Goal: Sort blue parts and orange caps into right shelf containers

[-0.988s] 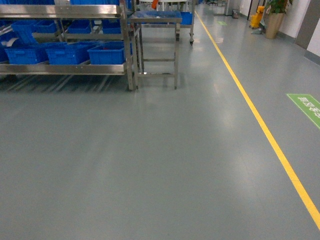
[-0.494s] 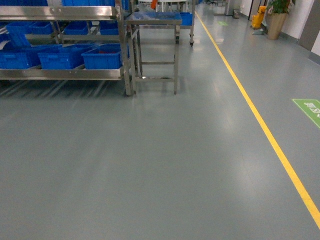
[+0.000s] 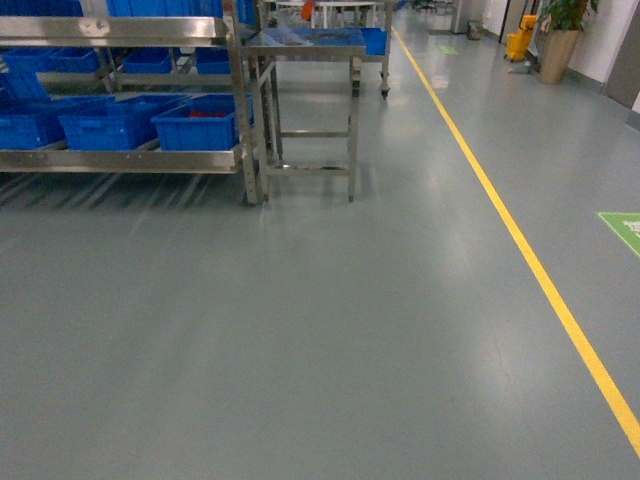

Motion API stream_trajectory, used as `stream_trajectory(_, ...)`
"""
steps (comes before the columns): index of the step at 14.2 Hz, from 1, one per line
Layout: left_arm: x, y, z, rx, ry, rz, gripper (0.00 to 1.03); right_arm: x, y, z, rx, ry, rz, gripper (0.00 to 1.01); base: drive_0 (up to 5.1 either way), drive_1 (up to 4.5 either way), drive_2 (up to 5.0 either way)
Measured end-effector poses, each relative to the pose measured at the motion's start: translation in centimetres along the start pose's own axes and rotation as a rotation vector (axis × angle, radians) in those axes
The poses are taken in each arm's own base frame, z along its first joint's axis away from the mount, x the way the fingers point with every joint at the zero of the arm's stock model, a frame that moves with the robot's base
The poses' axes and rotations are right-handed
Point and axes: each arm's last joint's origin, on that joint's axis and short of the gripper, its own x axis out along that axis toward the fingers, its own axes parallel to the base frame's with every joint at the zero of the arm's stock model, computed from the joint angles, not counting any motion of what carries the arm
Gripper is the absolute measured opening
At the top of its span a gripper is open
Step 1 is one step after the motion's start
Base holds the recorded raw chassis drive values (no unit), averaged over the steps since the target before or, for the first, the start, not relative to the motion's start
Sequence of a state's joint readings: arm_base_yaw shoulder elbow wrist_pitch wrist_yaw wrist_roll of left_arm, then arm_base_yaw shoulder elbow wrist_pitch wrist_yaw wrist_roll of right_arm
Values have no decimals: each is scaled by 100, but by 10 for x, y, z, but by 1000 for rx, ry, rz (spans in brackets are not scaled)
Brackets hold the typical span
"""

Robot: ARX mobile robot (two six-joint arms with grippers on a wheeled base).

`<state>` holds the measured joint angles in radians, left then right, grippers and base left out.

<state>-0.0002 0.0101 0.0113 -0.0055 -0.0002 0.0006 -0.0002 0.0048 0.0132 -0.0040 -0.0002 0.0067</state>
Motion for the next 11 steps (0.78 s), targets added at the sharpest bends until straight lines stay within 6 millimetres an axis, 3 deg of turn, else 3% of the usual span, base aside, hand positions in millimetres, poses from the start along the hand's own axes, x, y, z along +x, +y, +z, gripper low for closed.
stream_trajectory(11,0,0,0,0,0,1,41,0,0,0,0,3,0,45,-6,414,-426)
